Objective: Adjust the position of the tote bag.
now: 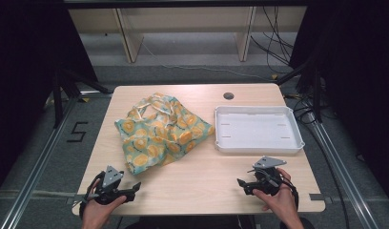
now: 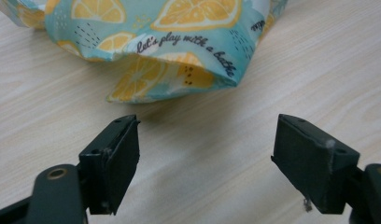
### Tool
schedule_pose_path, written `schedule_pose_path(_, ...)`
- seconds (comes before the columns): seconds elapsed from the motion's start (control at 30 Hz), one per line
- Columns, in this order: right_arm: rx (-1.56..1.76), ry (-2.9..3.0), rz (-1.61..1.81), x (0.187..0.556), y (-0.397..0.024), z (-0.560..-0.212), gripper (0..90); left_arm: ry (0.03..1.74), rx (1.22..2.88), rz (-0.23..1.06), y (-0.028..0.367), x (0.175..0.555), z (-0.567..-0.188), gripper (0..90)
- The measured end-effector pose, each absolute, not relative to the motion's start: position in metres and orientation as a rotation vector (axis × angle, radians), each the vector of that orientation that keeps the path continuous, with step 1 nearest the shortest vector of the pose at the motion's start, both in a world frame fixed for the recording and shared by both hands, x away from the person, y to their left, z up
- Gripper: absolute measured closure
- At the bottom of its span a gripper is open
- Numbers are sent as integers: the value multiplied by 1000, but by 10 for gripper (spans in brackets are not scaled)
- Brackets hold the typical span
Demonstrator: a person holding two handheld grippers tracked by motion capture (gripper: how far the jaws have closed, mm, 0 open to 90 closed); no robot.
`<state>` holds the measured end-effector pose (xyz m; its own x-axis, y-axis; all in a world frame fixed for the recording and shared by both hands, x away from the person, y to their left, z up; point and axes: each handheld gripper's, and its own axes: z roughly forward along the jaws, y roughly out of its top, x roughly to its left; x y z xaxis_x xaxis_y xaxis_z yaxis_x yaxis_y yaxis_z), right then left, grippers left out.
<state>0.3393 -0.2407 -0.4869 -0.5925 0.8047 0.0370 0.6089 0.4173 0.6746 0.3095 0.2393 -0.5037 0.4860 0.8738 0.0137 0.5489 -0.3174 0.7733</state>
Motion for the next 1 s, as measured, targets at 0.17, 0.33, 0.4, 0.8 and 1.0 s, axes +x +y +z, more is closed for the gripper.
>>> schedule_pose_path(0.17,1194,2377,974,341,-242,-488,187,1145,2052,591,240,314,-502,234)
schedule_pose_path(0.33,1209,2383,974,340,-241,-488,187,1148,2011,596,234,318,-504,272)
schedule_pose_path(0.4,1200,2383,971,340,-241,-489,191,1112,2072,626,236,320,-502,294)
schedule_pose_path(0.8,1221,2390,975,340,-241,-488,205,945,2142,705,225,331,-503,665)
schedule_pose_path(1.0,1176,2403,974,344,-244,-490,211,901,2117,631,209,326,-500,884)
